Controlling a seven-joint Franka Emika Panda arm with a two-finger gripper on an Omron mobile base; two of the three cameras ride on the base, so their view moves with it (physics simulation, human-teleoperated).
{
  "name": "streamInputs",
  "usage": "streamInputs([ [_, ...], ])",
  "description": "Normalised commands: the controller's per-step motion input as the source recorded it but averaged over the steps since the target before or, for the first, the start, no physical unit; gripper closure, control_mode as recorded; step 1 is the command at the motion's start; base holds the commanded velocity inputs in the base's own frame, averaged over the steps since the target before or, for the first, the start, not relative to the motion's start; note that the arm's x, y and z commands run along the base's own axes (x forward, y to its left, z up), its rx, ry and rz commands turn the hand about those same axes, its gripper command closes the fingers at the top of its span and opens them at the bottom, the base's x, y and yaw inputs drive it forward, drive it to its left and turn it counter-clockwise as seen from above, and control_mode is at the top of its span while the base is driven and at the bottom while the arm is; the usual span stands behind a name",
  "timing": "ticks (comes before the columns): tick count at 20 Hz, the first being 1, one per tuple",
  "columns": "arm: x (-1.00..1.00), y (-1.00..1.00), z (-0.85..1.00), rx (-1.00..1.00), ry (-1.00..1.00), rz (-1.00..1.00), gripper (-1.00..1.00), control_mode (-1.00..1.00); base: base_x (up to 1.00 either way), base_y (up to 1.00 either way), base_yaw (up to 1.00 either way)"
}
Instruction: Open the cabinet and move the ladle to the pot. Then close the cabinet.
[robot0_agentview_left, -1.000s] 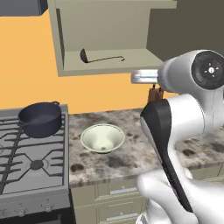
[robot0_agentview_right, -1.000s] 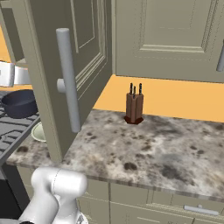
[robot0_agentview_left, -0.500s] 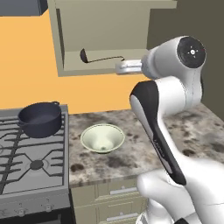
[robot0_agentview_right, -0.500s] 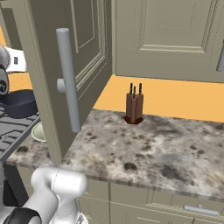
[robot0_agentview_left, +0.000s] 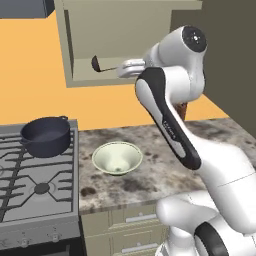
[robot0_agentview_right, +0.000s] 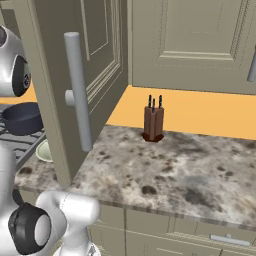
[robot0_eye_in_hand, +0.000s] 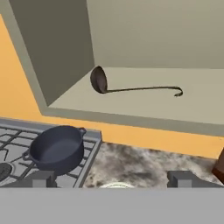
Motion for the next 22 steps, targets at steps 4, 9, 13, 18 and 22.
streamInputs([
  [4, 0.63, 0.29, 0.00, 0.00, 0.11, 0.09, -1.00, -1.00, 0.00, 0.00, 0.00],
  [9, 0.50, 0.27, 0.00, 0.00, 0.06, 0.06, -1.00, -1.00, 0.00, 0.00, 0.00],
  [13, 0.56, 0.27, -0.01, 0.00, 0.00, 0.04, -1.00, -1.00, 0.00, 0.00, 0.00],
  [18, 0.56, 0.21, -0.08, 0.00, 0.00, 0.01, -1.00, -1.00, 0.00, 0.00, 0.00],
  [22, 0.51, 0.17, -0.13, 0.00, 0.00, 0.01, -1.00, -1.00, 0.00, 0.00, 0.00],
])
